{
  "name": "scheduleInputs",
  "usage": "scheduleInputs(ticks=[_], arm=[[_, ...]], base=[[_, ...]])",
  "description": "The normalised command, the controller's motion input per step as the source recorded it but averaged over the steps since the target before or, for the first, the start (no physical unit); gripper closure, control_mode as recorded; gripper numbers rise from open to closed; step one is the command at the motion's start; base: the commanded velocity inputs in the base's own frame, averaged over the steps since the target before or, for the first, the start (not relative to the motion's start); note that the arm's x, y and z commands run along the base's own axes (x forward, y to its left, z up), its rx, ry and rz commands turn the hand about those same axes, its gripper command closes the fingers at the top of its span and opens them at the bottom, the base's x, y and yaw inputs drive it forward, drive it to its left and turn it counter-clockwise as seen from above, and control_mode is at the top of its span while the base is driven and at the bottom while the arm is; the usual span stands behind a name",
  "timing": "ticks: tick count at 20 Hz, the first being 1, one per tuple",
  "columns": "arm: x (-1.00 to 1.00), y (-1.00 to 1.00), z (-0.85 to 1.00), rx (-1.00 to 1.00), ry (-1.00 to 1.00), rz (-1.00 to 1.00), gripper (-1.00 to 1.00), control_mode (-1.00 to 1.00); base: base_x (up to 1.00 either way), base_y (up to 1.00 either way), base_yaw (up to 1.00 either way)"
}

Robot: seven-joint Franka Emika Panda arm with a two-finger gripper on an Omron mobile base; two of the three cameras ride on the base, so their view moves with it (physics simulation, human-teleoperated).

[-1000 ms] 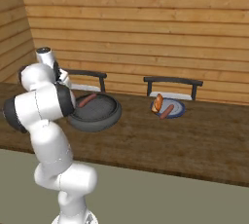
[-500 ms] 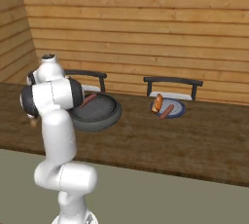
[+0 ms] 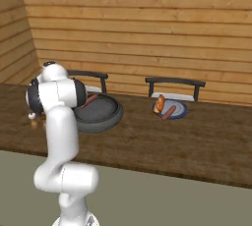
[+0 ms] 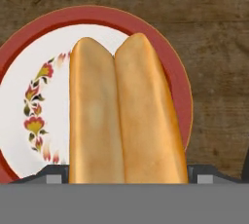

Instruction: Place one bun and one sausage from the bowl on each plate.

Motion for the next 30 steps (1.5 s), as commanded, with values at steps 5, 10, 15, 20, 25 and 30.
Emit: scheduleInputs(ticks=[5, 10, 15, 20, 25, 30], arm=[[0.3, 0.11, -0.22, 0.0, 0.0, 0.02, 1.0, -1.0], [0.37, 0.09, -0.21, 0.0, 0.0, 0.02, 1.0, -1.0], [0.14, 0.05, -0.16, 0.0, 0.0, 0.03, -1.0, -1.0], [0.0, 0.0, 0.0, 0.0, 0.0, 0.0, -1.0, -1.0], [0.0, 0.0, 0.06, 0.0, 0.0, 0.0, -1.0, -1.0], [-0.05, -0.09, 0.22, 0.0, -0.01, 0.0, -1.0, -1.0]], base=[[0.0, 0.0, 0.0], [0.0, 0.0, 0.0], [0.0, 0.0, 0.0], [0.0, 0.0, 0.0], [0.0, 0.0, 0.0], [0.0, 0.0, 0.0]])
